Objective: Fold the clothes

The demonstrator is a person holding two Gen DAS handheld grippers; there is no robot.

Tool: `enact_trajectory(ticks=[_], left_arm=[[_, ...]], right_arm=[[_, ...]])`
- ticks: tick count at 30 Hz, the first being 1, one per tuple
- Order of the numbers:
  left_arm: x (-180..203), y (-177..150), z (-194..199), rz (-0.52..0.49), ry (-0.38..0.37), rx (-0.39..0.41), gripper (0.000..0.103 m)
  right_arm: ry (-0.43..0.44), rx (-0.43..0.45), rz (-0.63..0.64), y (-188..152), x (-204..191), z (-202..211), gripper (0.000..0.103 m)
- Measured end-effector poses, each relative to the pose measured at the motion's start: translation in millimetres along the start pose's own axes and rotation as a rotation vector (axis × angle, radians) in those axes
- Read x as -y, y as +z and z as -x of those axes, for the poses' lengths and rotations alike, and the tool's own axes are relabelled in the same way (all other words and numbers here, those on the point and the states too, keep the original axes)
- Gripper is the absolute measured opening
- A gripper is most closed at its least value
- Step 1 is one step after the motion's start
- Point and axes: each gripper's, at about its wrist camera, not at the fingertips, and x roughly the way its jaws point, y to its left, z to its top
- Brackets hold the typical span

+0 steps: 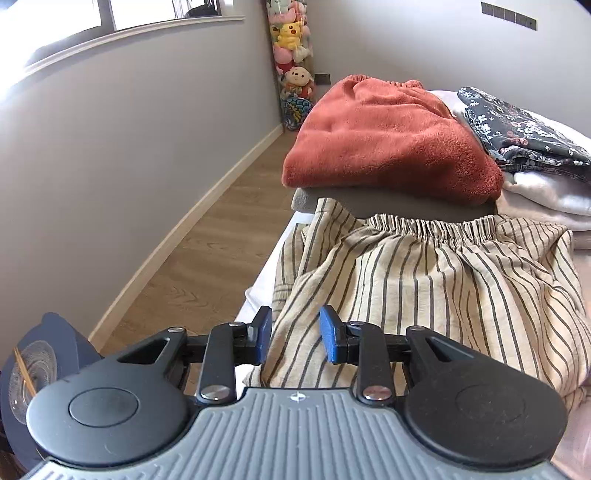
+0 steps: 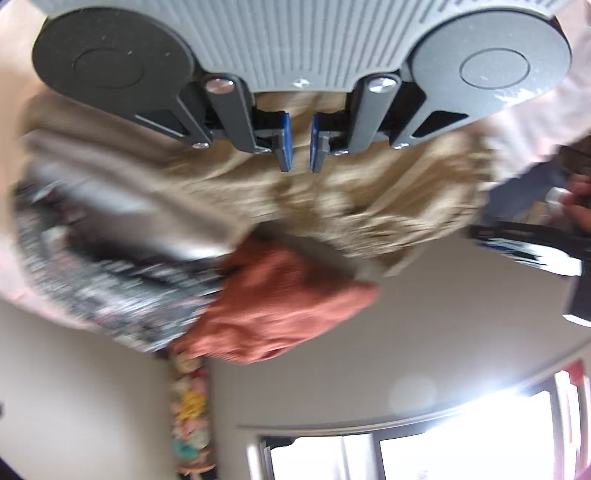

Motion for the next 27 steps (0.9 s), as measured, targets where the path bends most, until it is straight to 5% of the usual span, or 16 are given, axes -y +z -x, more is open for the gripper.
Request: enact_trajectory(ticks=[4,9,17,19,24,27], left_arm=[[0,-7,-11,0.032,0.006,-0.035,0.023],[1,-16,-24,0.072,0.014,-0.079,0.022],[8,-17,-14,0.102,0.066,-0.093,0.022],[13,-16,3,0.097,0.072,-0.071,0.022],[32,-13,44,0.093,0.051,-0.029,0.029],[45,-14,73,0.09,0.047,0.015,0.045]], right_arm=[[0.033,-0.094,-0.071,-21,-20,-13,0.012],[-0.028,-0.231,-0.151,-47,-14,-33,0.012],[-0.053,-0.248,-0.179,-55,-7,-23,0.014],[-0.055,-0.233,-0.205,-52,-3,-13,0.032],[-0.105,-0.144,-0.237,-47,-7,28,0.052],[-0.143,-0.093,-0.222,-41,-14,49,0.059]])
